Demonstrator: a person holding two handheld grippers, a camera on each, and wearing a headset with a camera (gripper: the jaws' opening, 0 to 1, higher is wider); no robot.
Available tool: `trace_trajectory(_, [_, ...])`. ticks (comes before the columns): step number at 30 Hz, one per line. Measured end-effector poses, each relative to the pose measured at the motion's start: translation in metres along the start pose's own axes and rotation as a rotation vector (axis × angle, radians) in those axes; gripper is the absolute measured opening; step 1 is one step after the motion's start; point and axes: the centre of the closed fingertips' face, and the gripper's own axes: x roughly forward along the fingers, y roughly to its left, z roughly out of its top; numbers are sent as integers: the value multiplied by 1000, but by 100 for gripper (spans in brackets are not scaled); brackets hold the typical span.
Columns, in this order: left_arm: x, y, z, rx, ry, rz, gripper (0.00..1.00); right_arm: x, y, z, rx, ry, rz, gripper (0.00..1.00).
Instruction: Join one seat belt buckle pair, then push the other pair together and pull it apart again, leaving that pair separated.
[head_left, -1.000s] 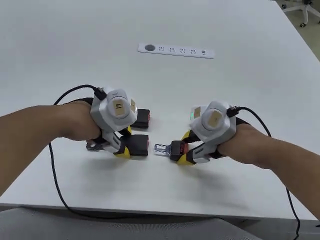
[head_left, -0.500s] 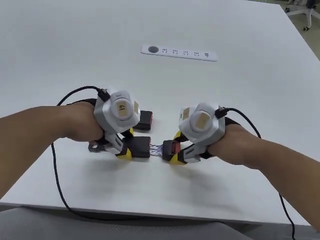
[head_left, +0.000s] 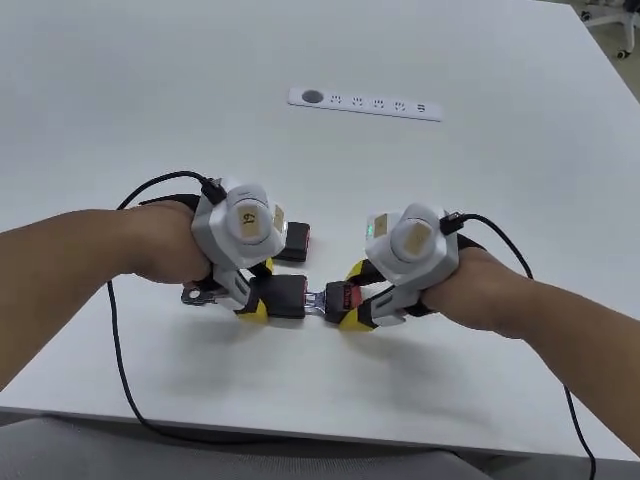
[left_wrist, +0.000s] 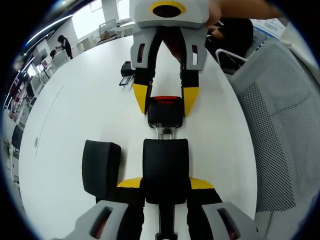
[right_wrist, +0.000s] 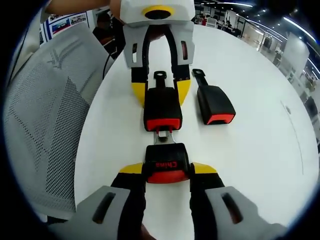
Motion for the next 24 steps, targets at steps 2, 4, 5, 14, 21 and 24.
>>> trace_trajectory(2, [0, 0, 0, 2, -1, -2, 32, 1, -1, 0, 2, -2, 4, 31])
trace_trajectory(4, [1, 1, -1, -2, 0, -1, 32, 2, -2, 1, -1, -2, 4, 31])
trace_trajectory(5, [1, 1, -1, -3, 1, -2, 32, 3, -1, 2, 13, -7, 2, 31])
trace_trajectory(14, [0, 2, -1, -17, -19, -3, 32, 6, -2, 7, 34, -26, -11, 31])
trace_trajectory(21, [0, 2, -2, -10, -16, -3, 31, 10, -1, 12, 34, -47, -16, 30])
trace_trajectory(24, [0, 3, -2, -9, -22, -5, 31, 11, 0, 17, 42, -56, -15, 30])
